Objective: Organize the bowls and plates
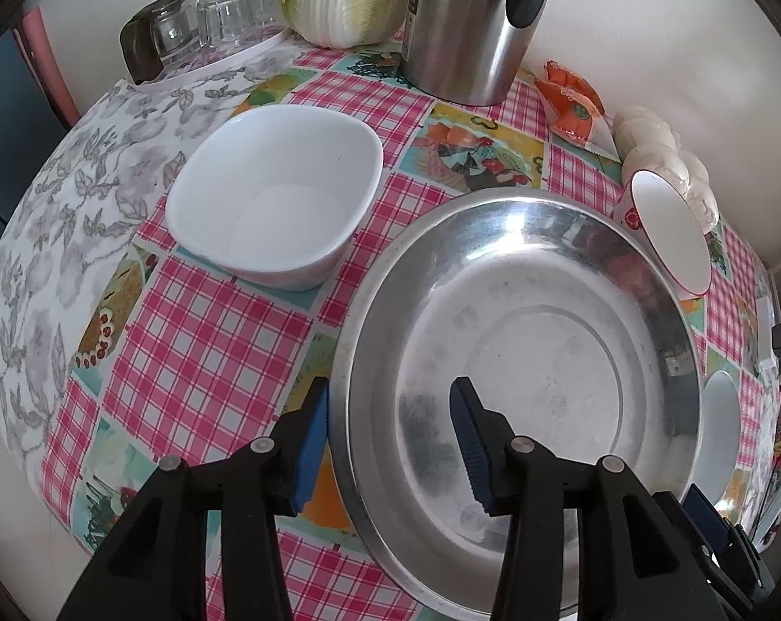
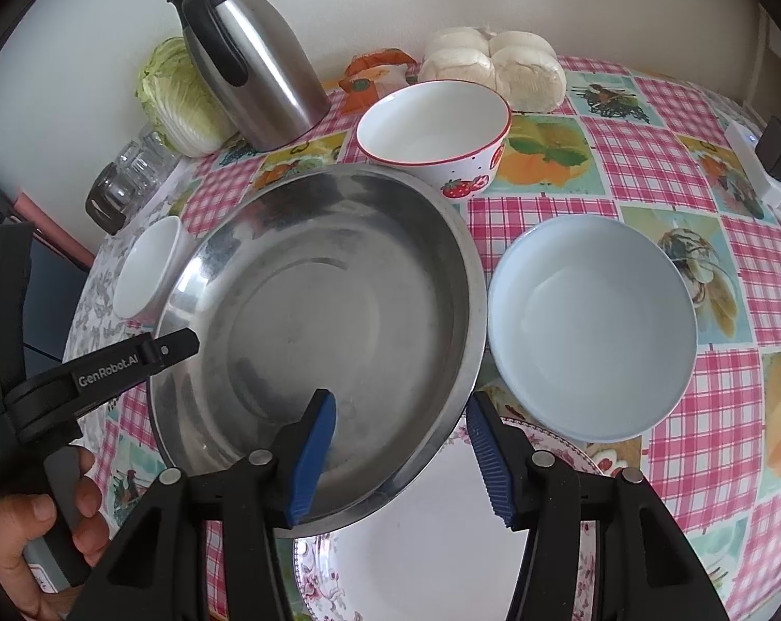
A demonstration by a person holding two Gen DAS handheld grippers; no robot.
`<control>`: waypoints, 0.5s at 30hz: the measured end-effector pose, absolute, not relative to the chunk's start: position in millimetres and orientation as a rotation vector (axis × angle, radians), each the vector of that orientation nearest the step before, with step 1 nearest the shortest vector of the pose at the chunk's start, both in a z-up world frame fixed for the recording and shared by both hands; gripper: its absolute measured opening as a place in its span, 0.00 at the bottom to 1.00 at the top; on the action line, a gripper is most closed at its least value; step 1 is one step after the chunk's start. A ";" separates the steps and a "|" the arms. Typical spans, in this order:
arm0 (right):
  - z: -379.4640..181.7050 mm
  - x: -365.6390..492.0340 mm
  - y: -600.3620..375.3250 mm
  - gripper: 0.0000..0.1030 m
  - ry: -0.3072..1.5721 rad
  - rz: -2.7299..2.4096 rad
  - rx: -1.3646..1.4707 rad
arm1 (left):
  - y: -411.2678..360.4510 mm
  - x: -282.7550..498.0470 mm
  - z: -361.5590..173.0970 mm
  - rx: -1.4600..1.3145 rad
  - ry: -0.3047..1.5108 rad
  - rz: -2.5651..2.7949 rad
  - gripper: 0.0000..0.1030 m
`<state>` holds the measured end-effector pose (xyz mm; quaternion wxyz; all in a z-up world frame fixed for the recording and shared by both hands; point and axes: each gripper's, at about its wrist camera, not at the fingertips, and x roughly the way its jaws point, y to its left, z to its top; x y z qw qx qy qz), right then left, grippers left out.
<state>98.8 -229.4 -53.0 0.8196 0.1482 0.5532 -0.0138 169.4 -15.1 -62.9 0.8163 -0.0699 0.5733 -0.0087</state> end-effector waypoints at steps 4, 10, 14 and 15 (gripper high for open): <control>-50.9 96.7 -229.6 0.55 1.194 -0.049 0.310 | -12.4 169.3 -63.4 -0.169 1.243 -0.019 0.47; -44.4 92.8 -236.2 0.56 1.189 -0.078 0.321 | -8.2 167.1 -60.4 -0.156 1.253 0.012 0.57; -37.7 90.0 -237.7 0.72 1.165 -0.100 0.309 | -9.7 164.9 -55.8 -0.136 1.247 0.012 0.63; -37.0 90.0 -237.9 0.75 1.161 -0.104 0.306 | -10.1 164.3 -55.1 -0.130 1.246 0.013 0.65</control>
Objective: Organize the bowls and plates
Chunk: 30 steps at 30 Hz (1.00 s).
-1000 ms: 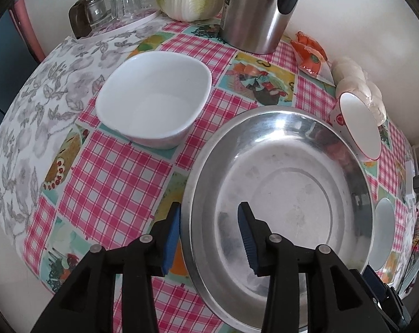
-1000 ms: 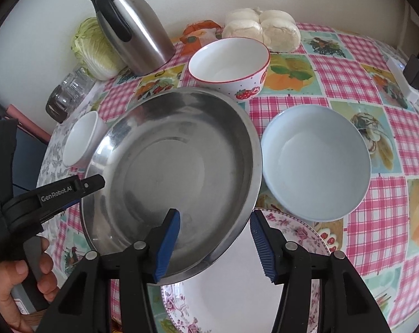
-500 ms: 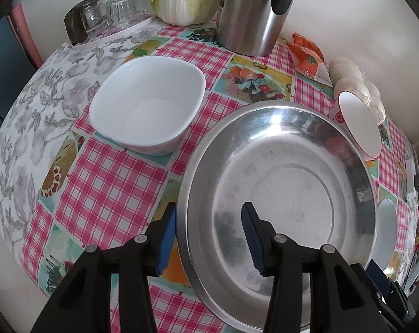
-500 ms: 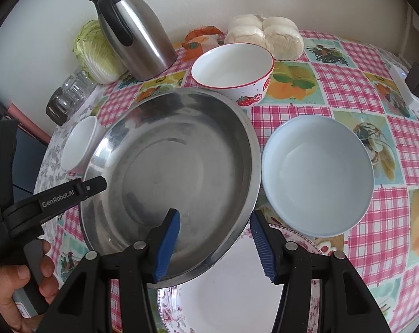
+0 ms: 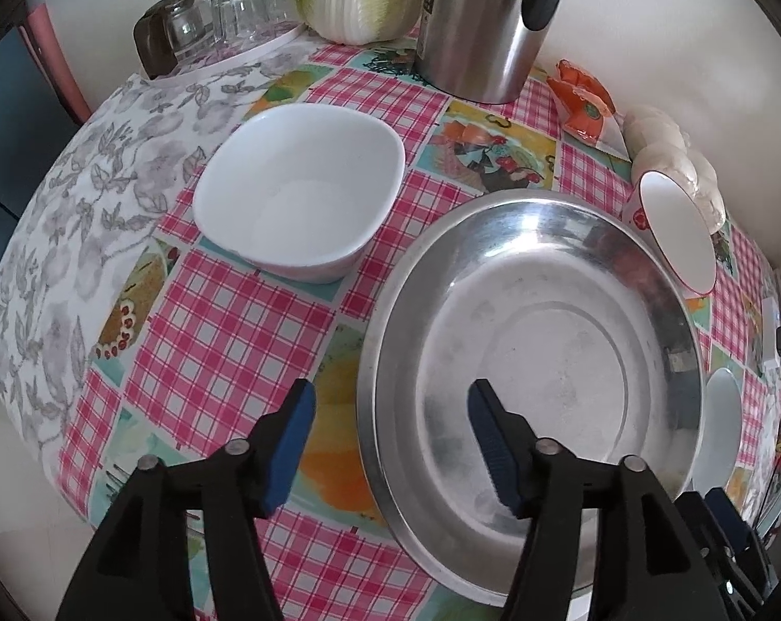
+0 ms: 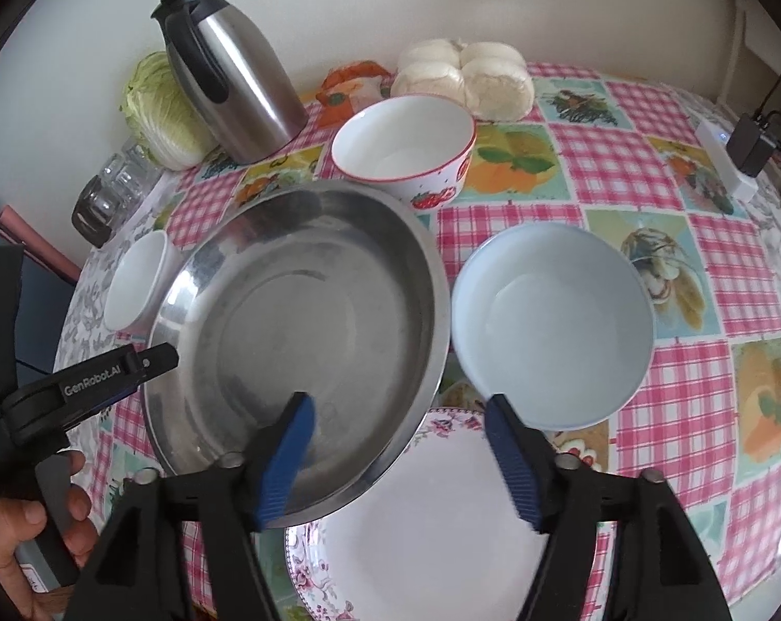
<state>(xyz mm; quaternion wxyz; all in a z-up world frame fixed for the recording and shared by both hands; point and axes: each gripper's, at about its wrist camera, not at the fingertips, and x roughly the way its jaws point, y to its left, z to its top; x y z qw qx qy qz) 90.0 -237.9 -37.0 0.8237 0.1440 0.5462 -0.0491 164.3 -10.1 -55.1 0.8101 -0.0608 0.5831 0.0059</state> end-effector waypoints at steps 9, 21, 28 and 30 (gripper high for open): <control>-37.5 88.7 -239.6 0.99 1.150 -0.122 0.275 | -18.8 156.7 -49.7 -0.045 1.201 0.016 0.86; -37.7 79.5 -244.0 1.00 1.163 -0.153 0.262 | -30.5 144.4 -36.4 -0.026 1.113 -0.012 0.96; -28.7 61.0 -253.1 1.00 1.119 -0.178 0.290 | -52.3 114.0 -20.3 0.063 0.973 -0.098 0.96; -27.4 56.6 -254.3 1.00 1.111 -0.183 0.294 | -58.5 104.1 -17.4 0.090 0.938 -0.118 0.96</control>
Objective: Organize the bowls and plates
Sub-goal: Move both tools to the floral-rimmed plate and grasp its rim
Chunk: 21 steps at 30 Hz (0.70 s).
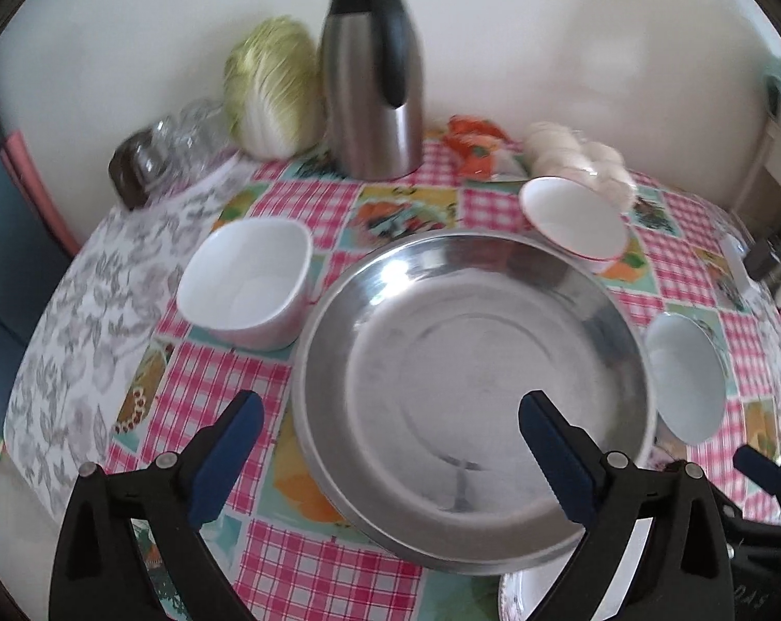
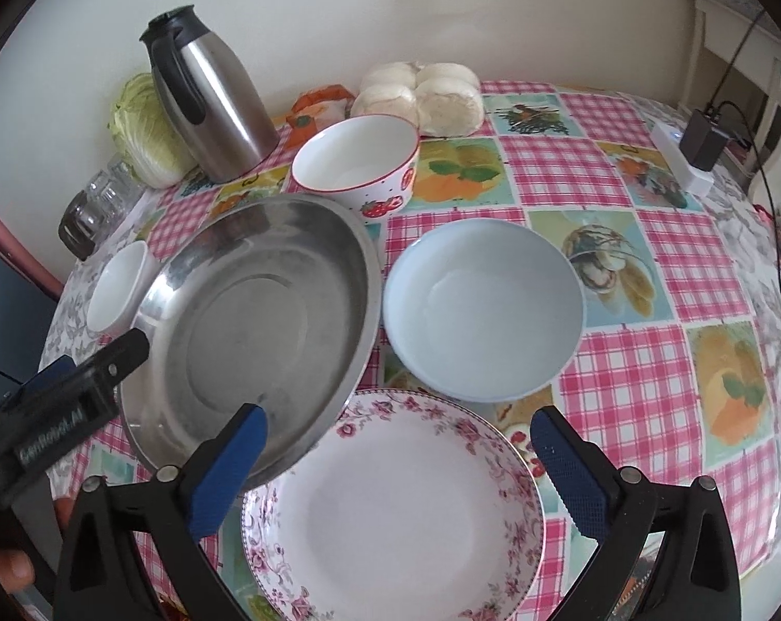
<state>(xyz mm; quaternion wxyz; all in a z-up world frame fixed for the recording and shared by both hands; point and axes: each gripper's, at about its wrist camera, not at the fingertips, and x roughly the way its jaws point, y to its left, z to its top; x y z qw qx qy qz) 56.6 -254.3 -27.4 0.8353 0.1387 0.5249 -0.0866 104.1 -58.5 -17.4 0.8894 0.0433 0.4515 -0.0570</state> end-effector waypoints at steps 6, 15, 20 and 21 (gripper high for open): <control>-27.3 38.0 -258.4 1.00 1.110 -0.201 0.283 | -63.5 86.8 -15.9 0.069 0.919 -0.167 0.96; -29.8 16.1 -270.2 1.00 1.126 -0.242 0.273 | -66.0 68.9 -27.0 -0.008 1.051 -0.243 0.96; -40.6 14.6 -277.0 1.00 1.177 -0.252 0.276 | -76.1 54.5 -30.9 0.019 1.088 -0.250 0.96; -44.3 15.2 -277.9 1.00 1.192 -0.253 0.280 | -78.0 52.4 -33.2 0.025 1.105 -0.256 0.96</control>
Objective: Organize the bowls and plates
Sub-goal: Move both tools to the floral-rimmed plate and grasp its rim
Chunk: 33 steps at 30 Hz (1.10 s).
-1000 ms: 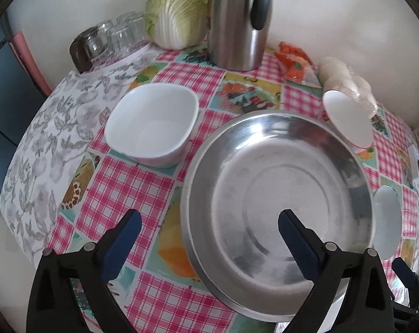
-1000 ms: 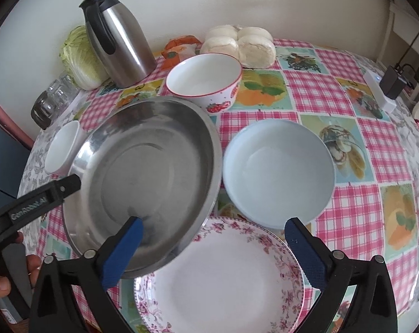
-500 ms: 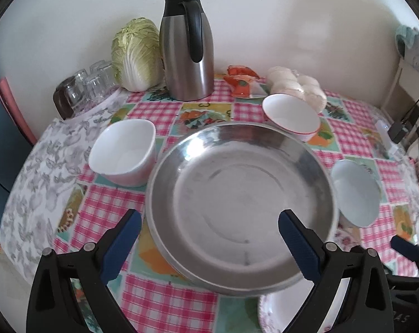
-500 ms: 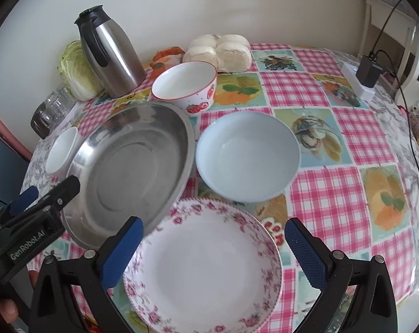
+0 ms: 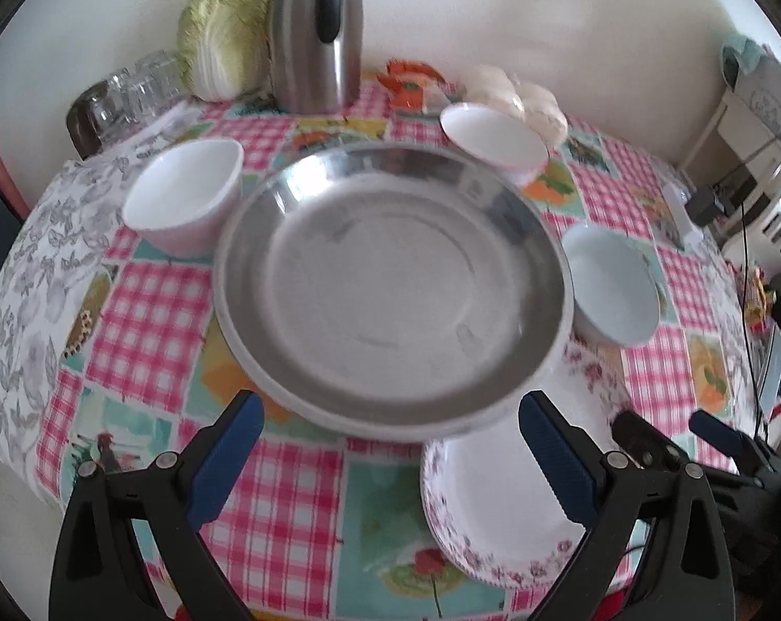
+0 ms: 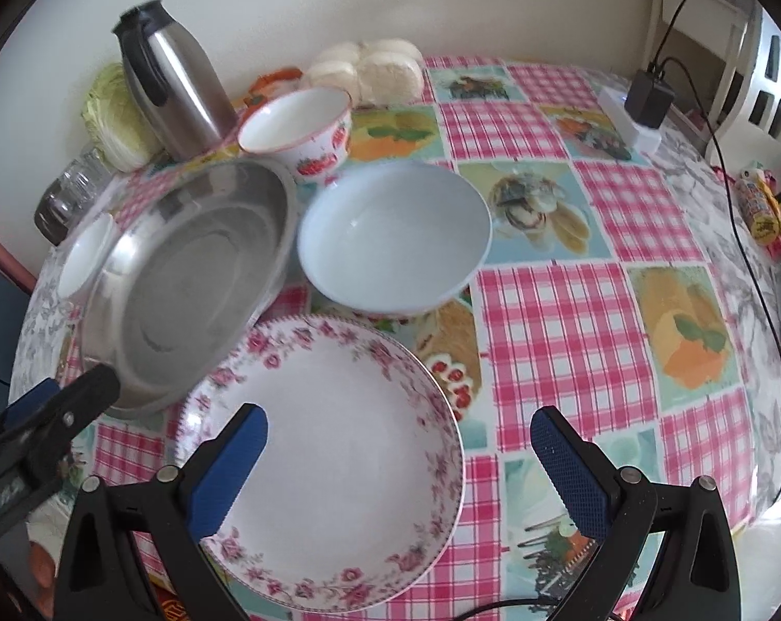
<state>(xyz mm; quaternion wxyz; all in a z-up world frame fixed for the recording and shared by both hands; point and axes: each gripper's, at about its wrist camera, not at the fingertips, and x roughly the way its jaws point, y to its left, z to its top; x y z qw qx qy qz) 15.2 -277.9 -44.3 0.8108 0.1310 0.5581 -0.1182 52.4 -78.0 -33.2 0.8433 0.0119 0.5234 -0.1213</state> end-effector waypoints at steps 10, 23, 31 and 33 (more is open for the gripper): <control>-77.6 19.7 -289.2 1.00 1.311 -0.228 0.306 | -95.6 49.3 -58.1 0.062 1.233 -0.312 0.96; -92.6 30.8 -305.1 0.82 1.309 -0.211 0.401 | -103.2 59.4 -80.6 0.052 1.299 -0.292 0.85; -101.2 34.9 -306.2 0.51 1.298 -0.170 0.517 | -107.2 67.4 -95.8 0.003 1.353 -0.326 0.63; -102.0 36.2 -307.4 0.42 1.293 -0.166 0.530 | -108.6 68.6 -100.1 -0.006 1.367 -0.331 0.57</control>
